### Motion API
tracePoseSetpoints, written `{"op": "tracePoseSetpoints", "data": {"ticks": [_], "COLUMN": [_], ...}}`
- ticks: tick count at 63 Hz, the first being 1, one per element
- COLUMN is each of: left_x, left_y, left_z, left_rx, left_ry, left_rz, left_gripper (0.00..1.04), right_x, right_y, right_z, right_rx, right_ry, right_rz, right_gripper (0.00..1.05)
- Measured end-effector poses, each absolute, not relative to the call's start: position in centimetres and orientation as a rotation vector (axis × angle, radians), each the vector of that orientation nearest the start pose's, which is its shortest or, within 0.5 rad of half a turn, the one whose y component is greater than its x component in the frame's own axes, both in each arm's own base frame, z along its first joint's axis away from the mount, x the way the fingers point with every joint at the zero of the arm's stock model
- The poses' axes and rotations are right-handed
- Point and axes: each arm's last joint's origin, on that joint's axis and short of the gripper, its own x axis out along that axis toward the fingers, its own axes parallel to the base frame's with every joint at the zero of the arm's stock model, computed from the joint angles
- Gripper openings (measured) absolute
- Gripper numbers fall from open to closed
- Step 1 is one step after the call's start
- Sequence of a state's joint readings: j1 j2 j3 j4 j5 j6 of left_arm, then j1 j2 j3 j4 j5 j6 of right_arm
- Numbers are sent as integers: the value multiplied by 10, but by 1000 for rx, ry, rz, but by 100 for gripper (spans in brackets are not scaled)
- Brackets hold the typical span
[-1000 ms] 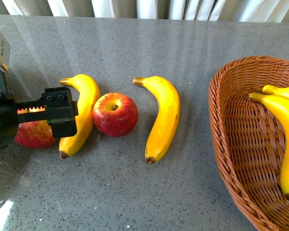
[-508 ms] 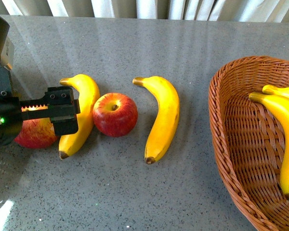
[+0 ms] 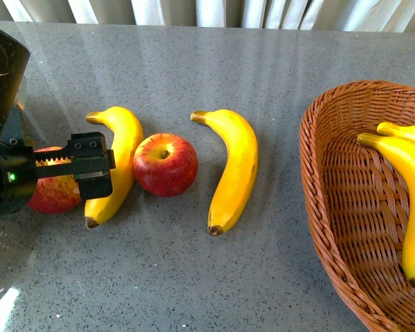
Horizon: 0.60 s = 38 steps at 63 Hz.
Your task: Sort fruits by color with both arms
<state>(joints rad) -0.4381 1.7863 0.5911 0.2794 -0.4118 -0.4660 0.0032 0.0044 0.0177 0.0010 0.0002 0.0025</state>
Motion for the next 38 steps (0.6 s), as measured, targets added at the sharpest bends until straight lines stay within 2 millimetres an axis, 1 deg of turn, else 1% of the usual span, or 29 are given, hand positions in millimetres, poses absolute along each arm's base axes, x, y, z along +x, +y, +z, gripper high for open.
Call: {"op": "tracePoseSetpoints", "data": {"ticks": [11, 12, 15, 20, 25, 38], "left_x": [258, 258, 258, 258, 258, 253], "left_y": [-108, -108, -108, -108, -109, -111], "left_z": [78, 78, 78, 78, 78, 83], "left_rx": [-64, -63, -64, -63, -63, -59], "left_ry": [819, 819, 819, 817, 816, 806], "left_rz": [173, 173, 173, 177, 178, 171], "left_gripper": [95, 95, 86, 77, 73, 71], "right_x": [97, 97, 97, 97, 97, 97], "right_y": [0, 0, 0, 0, 0, 0], "right_z": [169, 169, 169, 169, 169, 169], "right_rx": [3, 3, 3, 3, 3, 3], "right_ry": [-14, -14, -14, -14, -14, -14], "right_rz": [3, 3, 3, 3, 3, 3], "right_gripper": [96, 96, 96, 96, 96, 96]}}
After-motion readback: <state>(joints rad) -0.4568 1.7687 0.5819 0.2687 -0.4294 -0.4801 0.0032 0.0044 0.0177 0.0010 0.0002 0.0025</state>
